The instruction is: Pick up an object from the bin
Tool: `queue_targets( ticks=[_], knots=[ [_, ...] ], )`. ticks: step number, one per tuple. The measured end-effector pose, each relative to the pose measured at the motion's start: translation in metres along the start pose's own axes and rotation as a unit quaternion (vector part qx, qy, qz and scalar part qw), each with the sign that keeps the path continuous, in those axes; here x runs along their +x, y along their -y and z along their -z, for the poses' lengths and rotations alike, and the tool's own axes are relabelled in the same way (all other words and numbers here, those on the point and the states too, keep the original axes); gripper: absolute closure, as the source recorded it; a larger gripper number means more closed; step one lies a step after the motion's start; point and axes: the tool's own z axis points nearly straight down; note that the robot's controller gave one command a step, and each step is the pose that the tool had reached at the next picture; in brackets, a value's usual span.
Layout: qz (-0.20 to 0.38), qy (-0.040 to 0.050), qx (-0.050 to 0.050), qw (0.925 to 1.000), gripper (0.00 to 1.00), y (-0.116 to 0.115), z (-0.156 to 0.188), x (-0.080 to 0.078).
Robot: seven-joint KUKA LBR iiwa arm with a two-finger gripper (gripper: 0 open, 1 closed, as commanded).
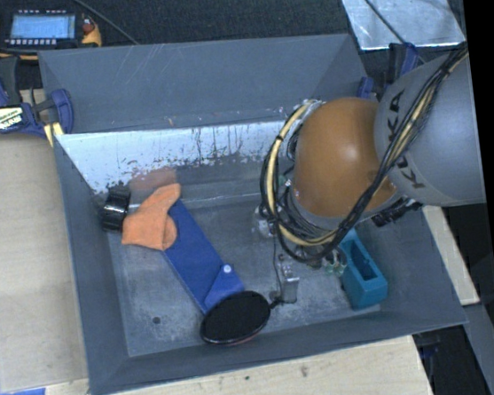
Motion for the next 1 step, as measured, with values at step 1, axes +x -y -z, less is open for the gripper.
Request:
queue_targets(
  ticks=[1],
  knots=[
    [-0.001, 0.0042, 0.0, 1.0, 0.0, 0.0001, 0.0045, -0.0018]
  ],
)
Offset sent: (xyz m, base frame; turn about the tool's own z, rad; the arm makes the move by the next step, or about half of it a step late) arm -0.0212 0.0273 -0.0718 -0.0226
